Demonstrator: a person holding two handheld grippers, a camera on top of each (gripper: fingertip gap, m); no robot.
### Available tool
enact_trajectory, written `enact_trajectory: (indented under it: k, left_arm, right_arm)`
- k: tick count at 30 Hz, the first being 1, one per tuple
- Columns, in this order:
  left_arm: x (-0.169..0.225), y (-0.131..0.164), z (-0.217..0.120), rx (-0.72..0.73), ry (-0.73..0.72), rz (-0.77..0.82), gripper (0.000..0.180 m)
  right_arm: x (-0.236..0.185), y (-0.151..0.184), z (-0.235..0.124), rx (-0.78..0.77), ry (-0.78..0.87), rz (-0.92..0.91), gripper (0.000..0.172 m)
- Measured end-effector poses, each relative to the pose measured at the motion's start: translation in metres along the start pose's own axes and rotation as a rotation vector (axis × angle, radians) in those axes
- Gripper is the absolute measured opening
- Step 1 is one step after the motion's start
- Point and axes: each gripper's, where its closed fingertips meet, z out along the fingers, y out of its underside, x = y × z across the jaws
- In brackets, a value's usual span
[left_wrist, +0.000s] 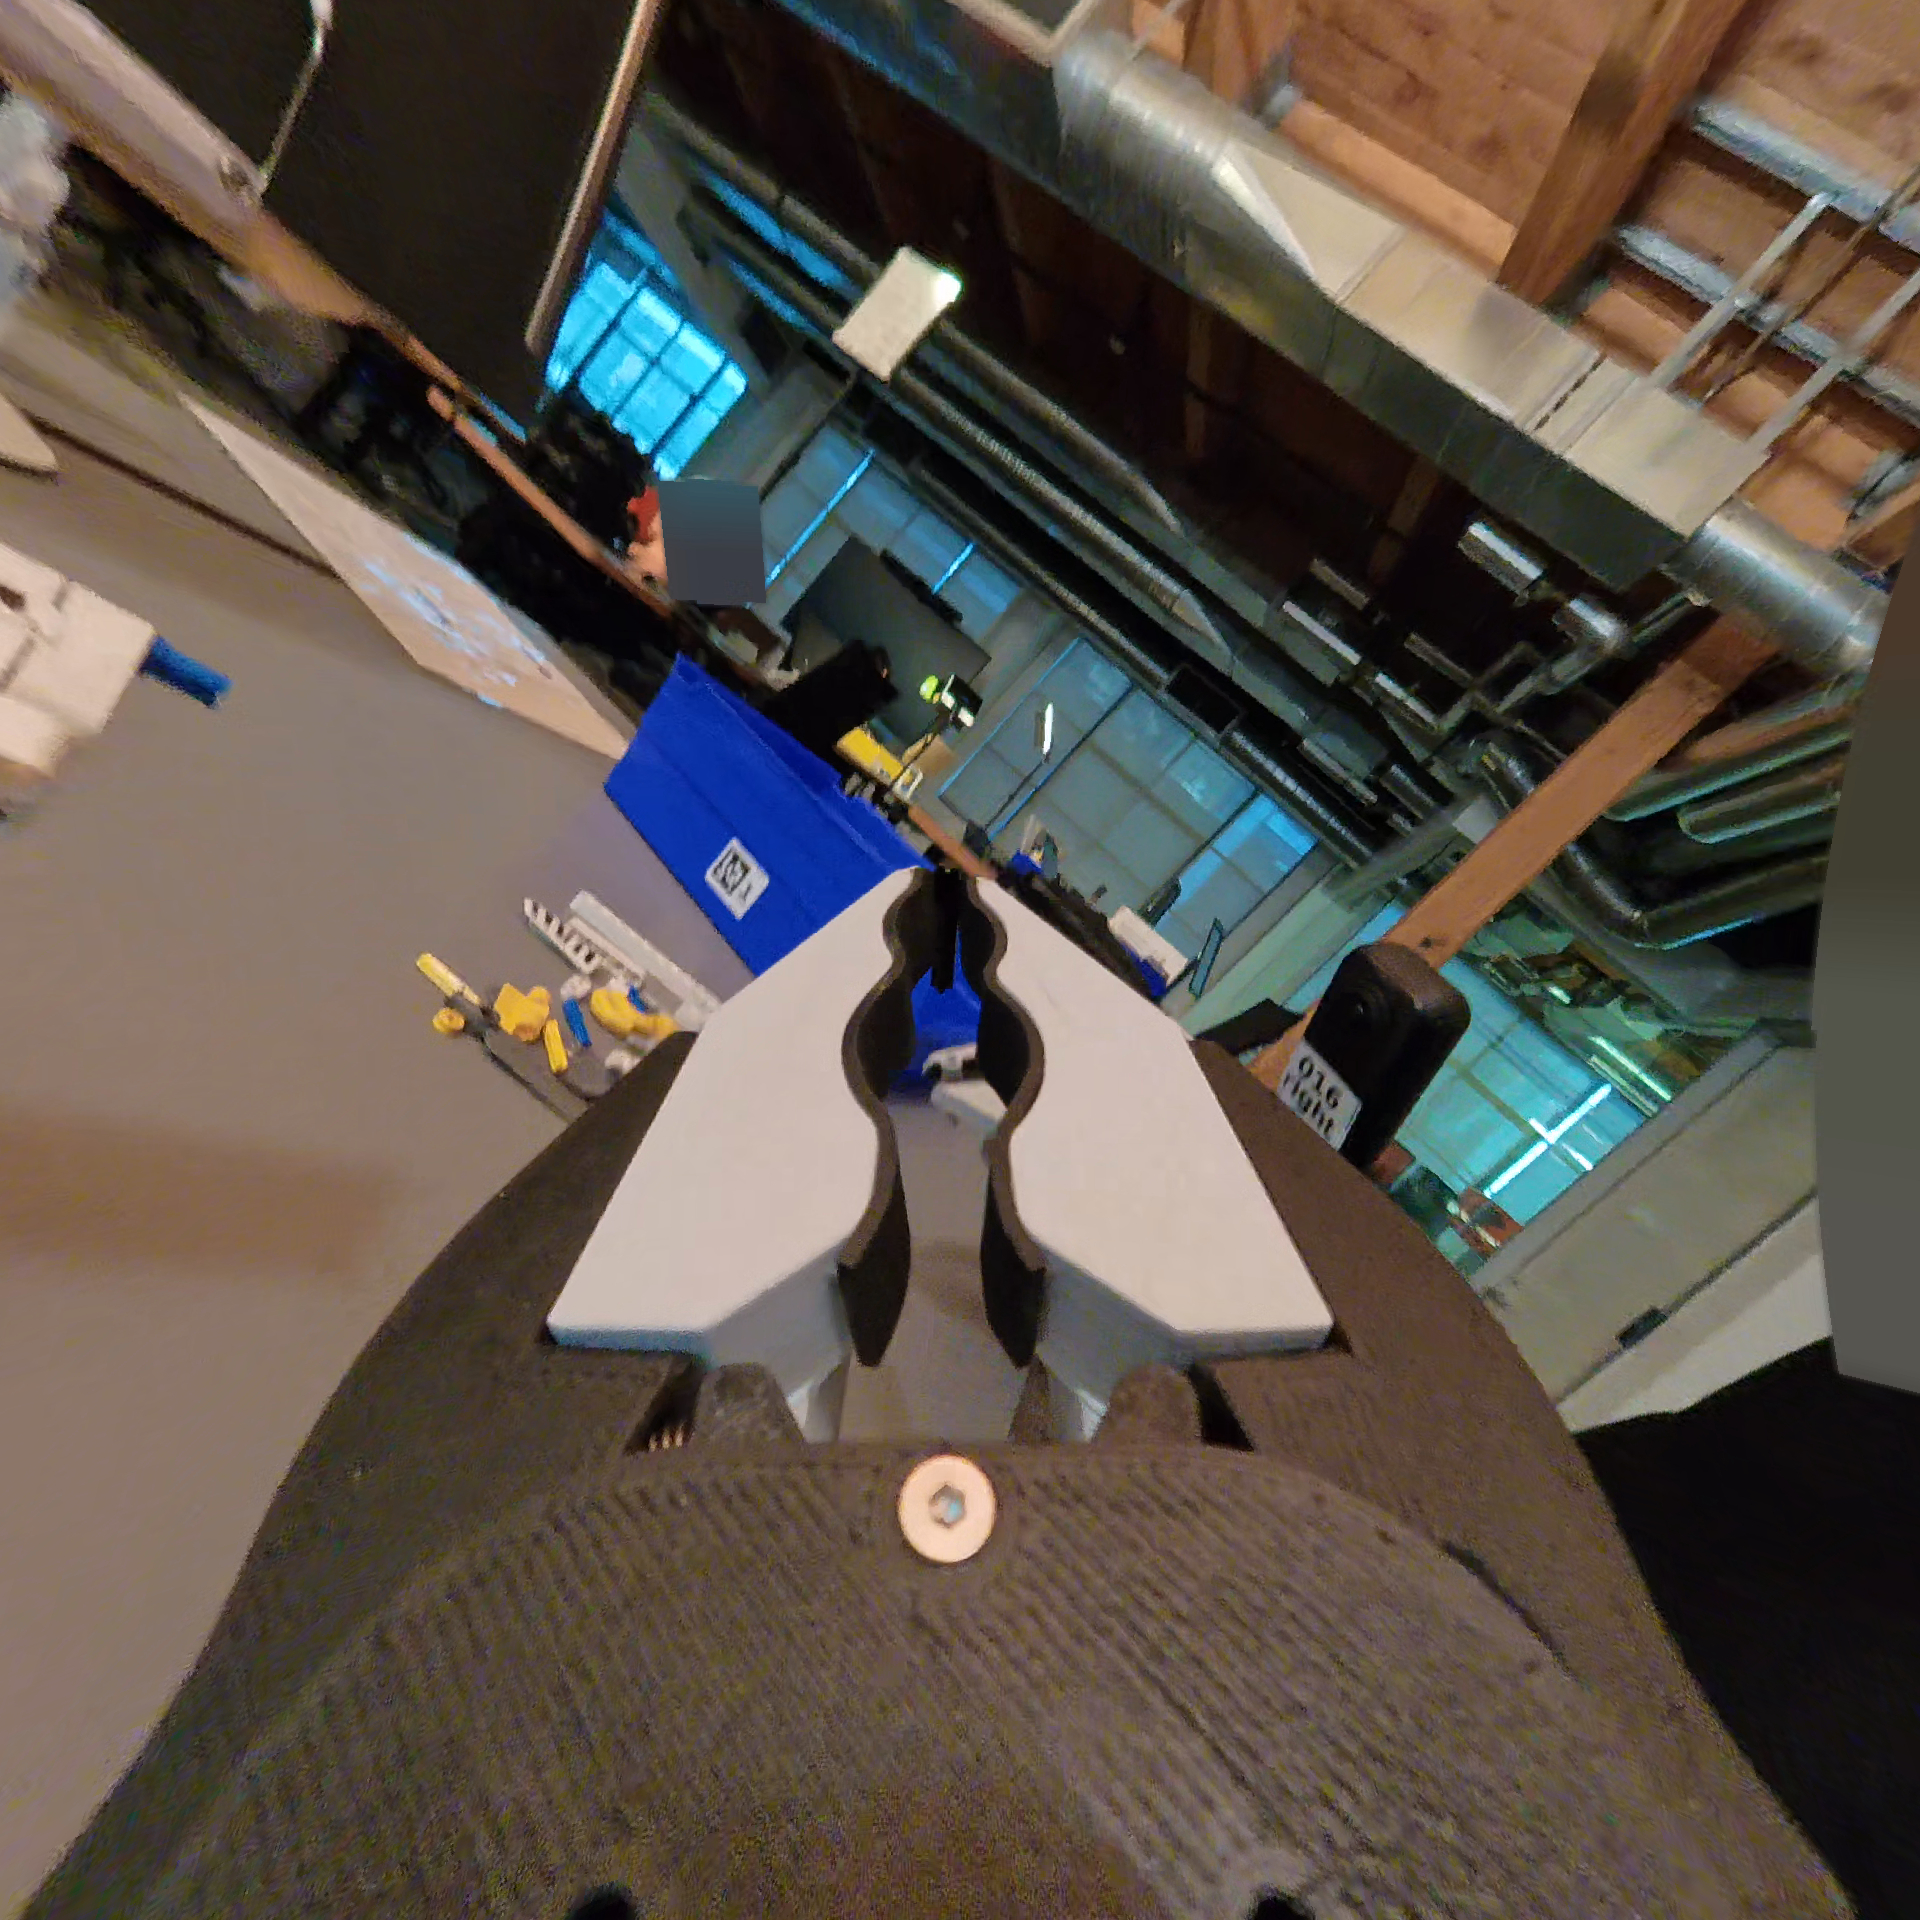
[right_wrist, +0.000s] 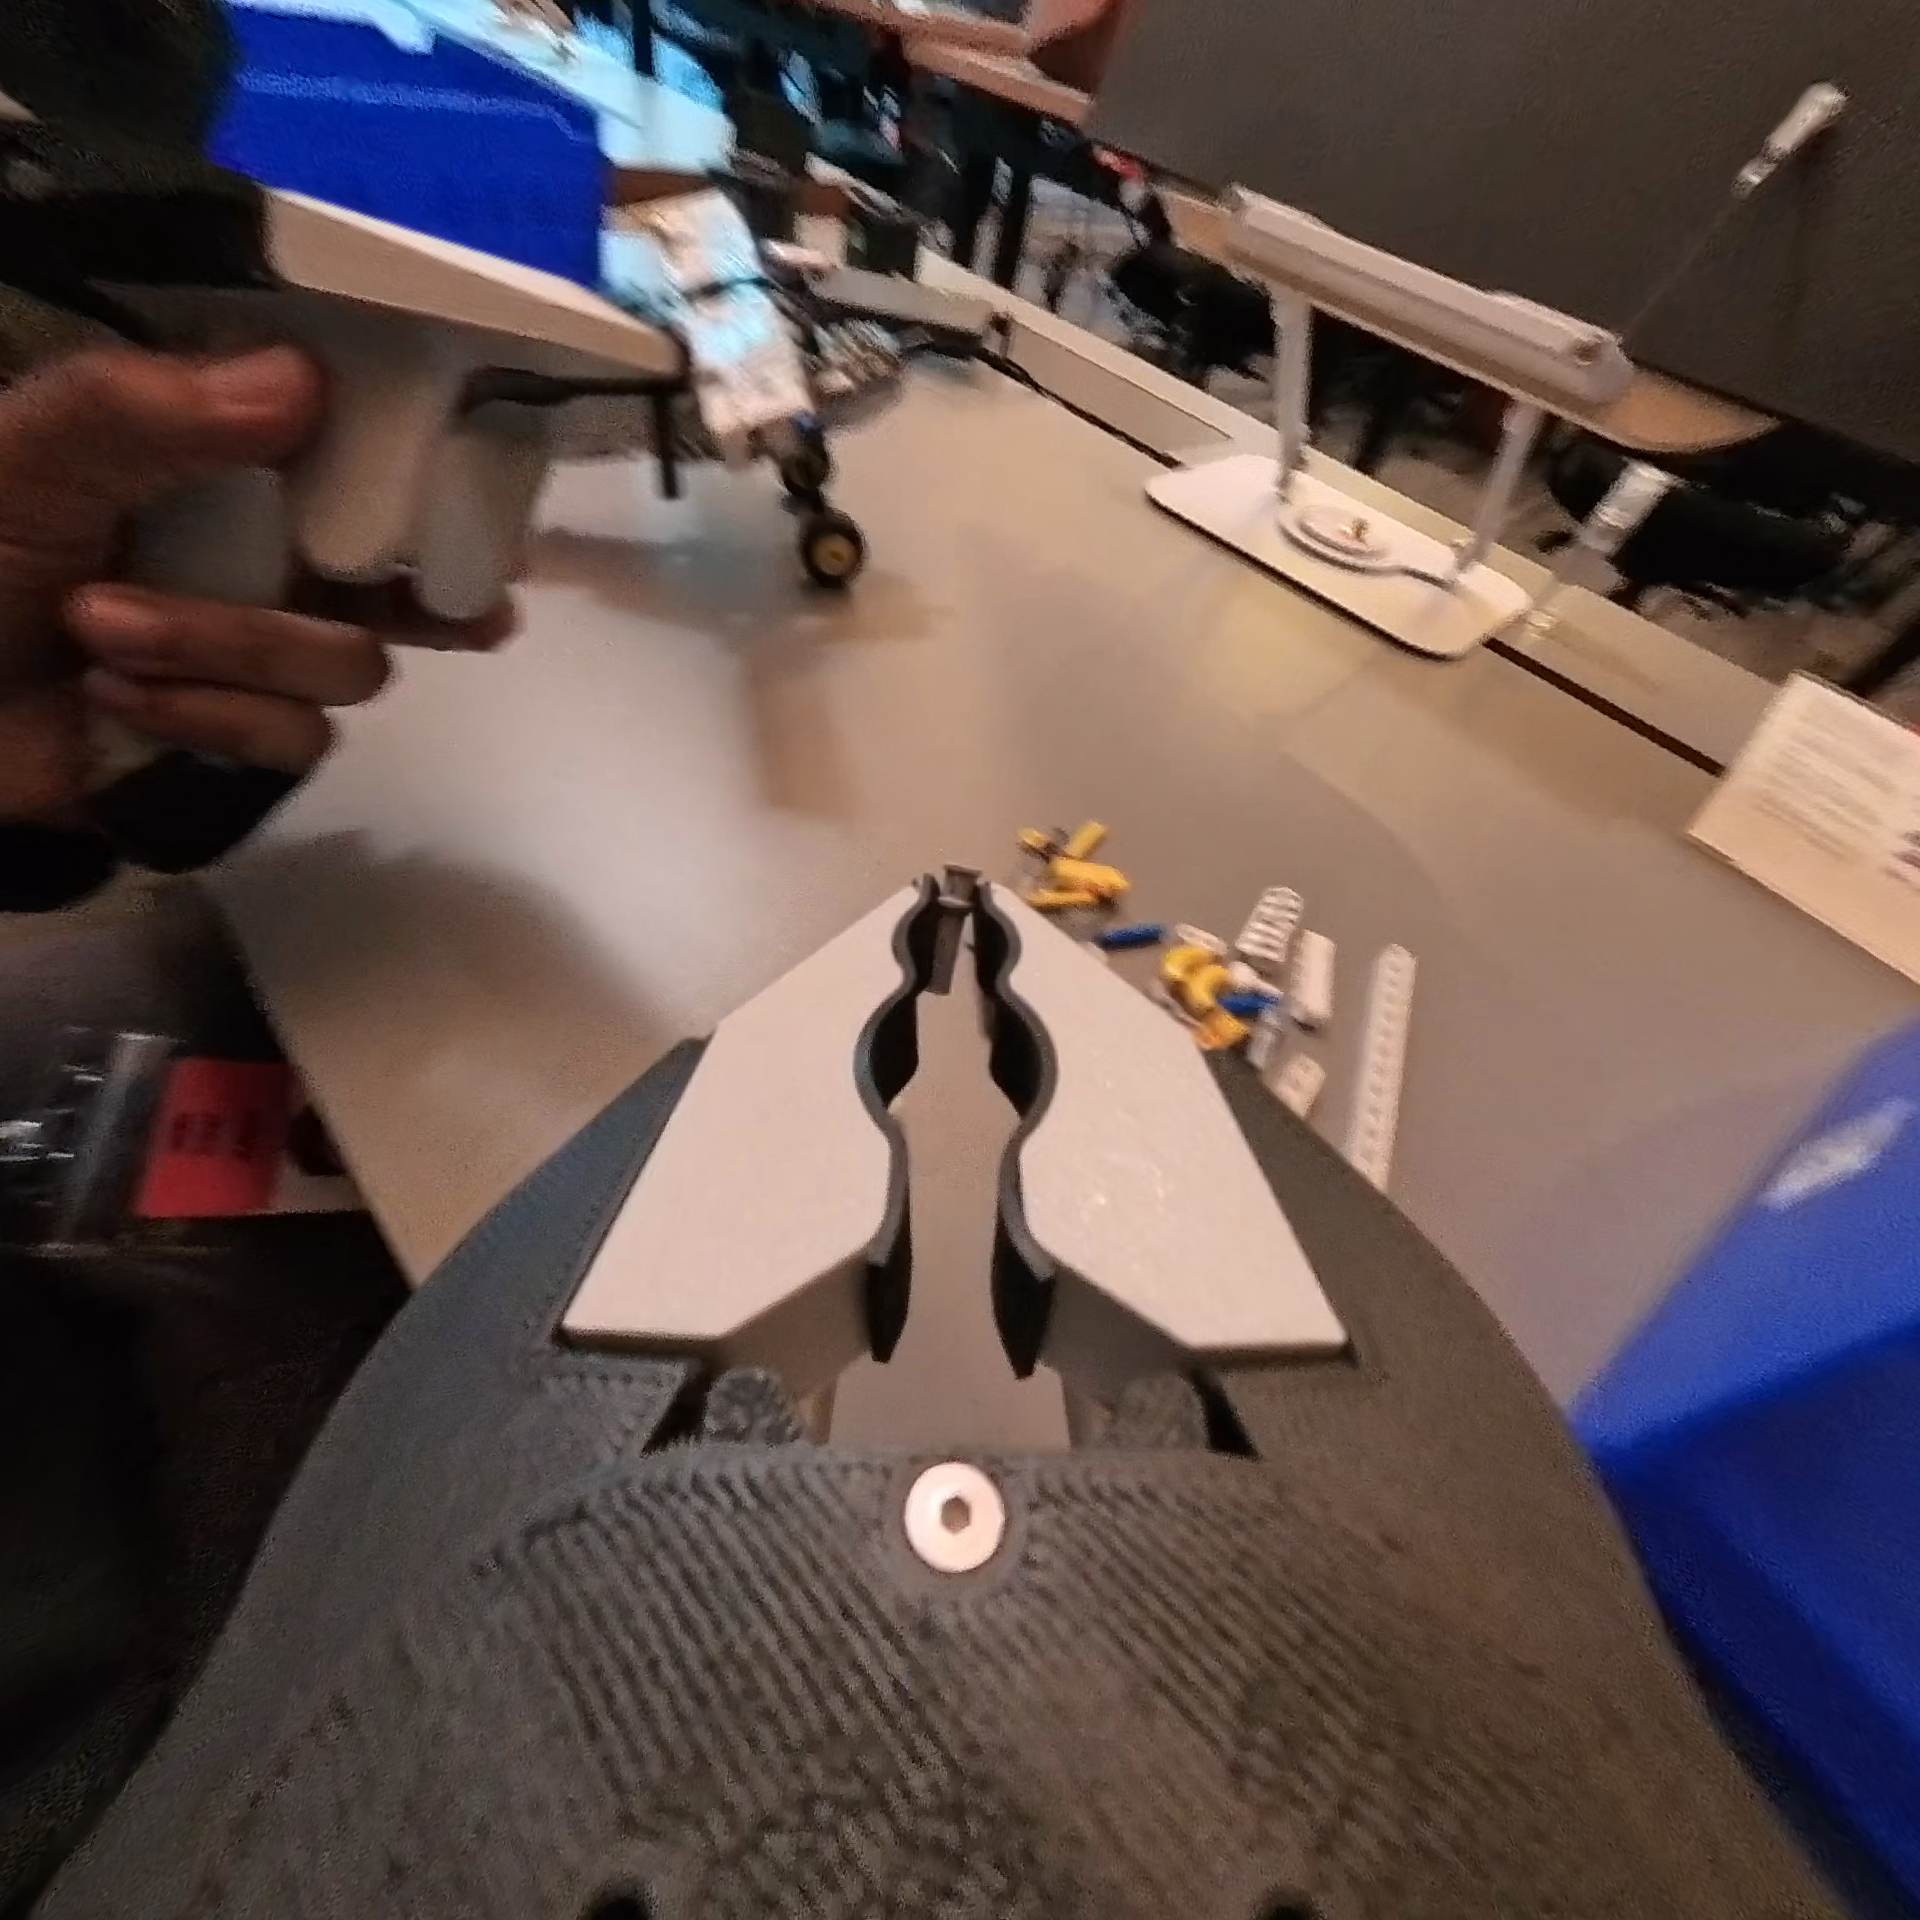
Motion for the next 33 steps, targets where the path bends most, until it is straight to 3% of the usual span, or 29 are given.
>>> enact_trajectory:
  k: [6, 10, 14, 26, 33]
  left_arm:
    - [-0.020, 0.051, 0.017, -0.308, -0.092, 0.003, 0.000]
    - [-0.034, 0.082, 0.026, -0.551, -0.172, 0.131, 0.001]
    - [-0.052, 0.097, 0.033, -0.686, -0.247, 0.222, 0.001]
    - [-0.082, 0.109, 0.042, -0.737, -0.275, 0.119, 0.003]
    - [-0.088, 0.108, 0.042, -0.737, -0.307, 0.114, 0.028]
  right_arm:
    - [0.062, 0.052, -0.007, -0.238, 0.188, 0.044, 0.005]
    - [0.076, 0.079, -0.006, -0.354, 0.222, 0.090, 0.005]
    - [0.092, 0.093, -0.008, -0.418, 0.299, 0.053, 0.005]
    - [0.107, 0.100, 0.005, -0.435, 0.309, 0.048, 0.010]
    - [0.106, 0.091, 0.001, -0.393, 0.301, 0.075, 0.014]
